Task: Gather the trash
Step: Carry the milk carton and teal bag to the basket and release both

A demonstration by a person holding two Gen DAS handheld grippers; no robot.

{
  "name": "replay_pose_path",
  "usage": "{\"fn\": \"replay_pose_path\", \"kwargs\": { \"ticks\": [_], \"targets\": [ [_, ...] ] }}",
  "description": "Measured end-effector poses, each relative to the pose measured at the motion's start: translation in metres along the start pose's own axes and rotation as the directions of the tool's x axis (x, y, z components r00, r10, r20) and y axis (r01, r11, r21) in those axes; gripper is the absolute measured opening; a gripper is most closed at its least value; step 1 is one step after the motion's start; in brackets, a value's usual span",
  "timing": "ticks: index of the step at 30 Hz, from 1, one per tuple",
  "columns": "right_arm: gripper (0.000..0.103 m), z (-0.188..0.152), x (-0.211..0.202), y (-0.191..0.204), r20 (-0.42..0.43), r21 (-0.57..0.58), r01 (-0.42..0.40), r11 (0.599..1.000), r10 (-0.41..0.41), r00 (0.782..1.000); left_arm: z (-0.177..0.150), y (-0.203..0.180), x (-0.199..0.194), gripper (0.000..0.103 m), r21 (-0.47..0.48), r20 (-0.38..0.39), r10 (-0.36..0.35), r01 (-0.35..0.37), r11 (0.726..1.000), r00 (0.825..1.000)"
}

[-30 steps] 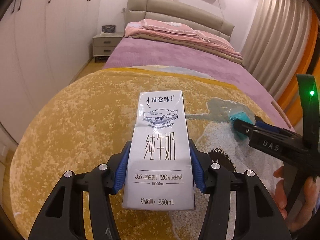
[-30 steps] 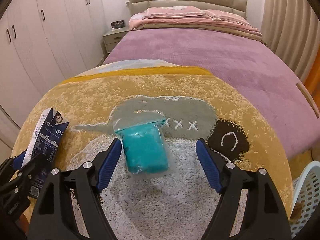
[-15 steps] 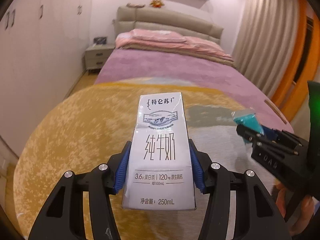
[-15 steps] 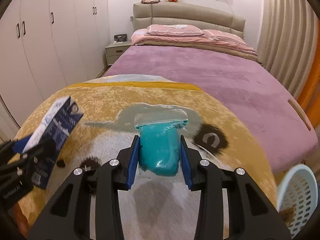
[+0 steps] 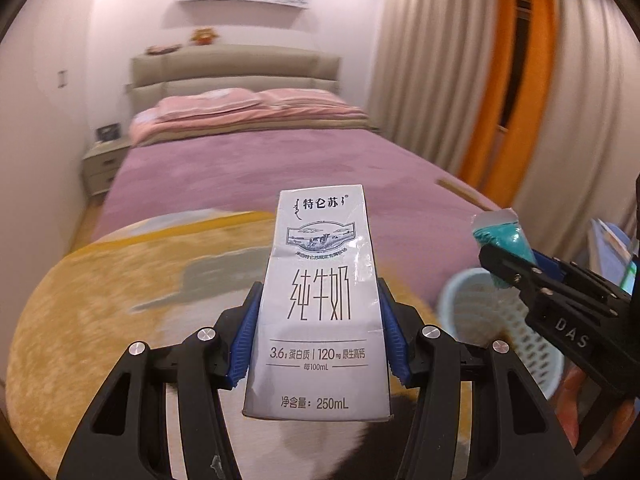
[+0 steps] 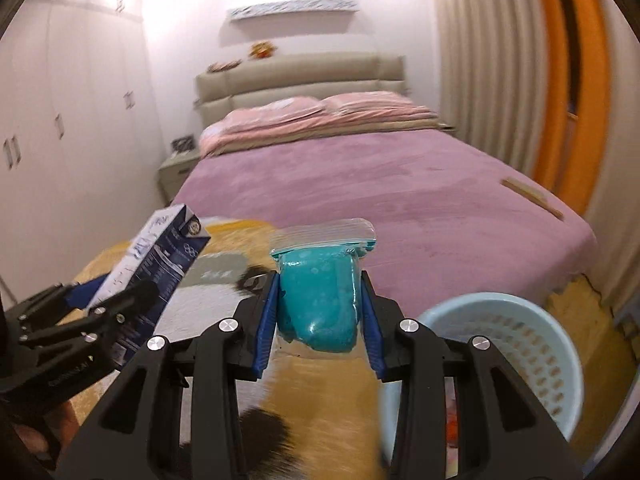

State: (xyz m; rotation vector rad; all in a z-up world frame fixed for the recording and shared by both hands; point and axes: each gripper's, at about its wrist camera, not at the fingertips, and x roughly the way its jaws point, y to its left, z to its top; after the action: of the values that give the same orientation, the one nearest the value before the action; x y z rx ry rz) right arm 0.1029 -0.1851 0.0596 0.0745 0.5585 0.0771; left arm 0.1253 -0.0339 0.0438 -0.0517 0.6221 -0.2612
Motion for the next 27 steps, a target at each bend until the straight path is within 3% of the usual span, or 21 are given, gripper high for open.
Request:
{"fn": "replay_pose_path", "kwargs": {
  "ticks": [7,11,20,21,22,23,25,27],
  "targets": [
    [0.035,-0.003,-0.029,-0.08,0.021,0.128,0.102,0.987,-0.105,0.994,0.004,-0.07,0.025,0.052,0.049,-0.045,-0.138,0.14,0.989,0.989],
    [0.035,-0.011,-0.031,-0.115,-0.007,0.188,0.138,0.973,-0.139,0.99,-0.002,-0.102,0.049,0.052,0.053,-0.105,-0.233,0.24,0.969,0.967],
    [0.035,-0.038,-0.013,-0.168,-0.127,0.3,0.198,0.933,-0.166,0.978,-0.017,-0.158,0.093,0.052,0.103,-0.205,-0.289,0.315,0.944,0.935],
    [0.04,-0.04,-0.009,-0.173,-0.151,0.308,0.206,0.929,-0.166,0.975,-0.018,-0.162,0.096,0.053,0.113,-0.214,-0.294,0.322,0.94,0.932],
    [0.043,-0.043,-0.007,-0.177,-0.163,0.317,0.206,0.926,-0.161,0.973,-0.019,-0.165,0.097,0.056,0.122,-0.219,-0.291,0.322,0.939,0.931],
    [0.047,-0.045,-0.005,-0.18,-0.167,0.325,0.205,0.923,-0.157,0.973,-0.021,-0.168,0.098,0.067,0.133,-0.219,-0.282,0.315,0.94,0.934],
    [0.053,-0.049,-0.003,-0.184,-0.179,0.331,0.222,0.917,-0.17,0.969,-0.023,-0.172,0.092,0.079,0.167,-0.191,-0.243,0.276,0.947,0.951],
    [0.055,-0.052,-0.006,-0.187,-0.182,0.338,0.225,0.914,-0.171,0.968,-0.026,-0.171,0.086,0.081,0.191,-0.176,-0.228,0.261,0.946,0.958]
  ]
}}
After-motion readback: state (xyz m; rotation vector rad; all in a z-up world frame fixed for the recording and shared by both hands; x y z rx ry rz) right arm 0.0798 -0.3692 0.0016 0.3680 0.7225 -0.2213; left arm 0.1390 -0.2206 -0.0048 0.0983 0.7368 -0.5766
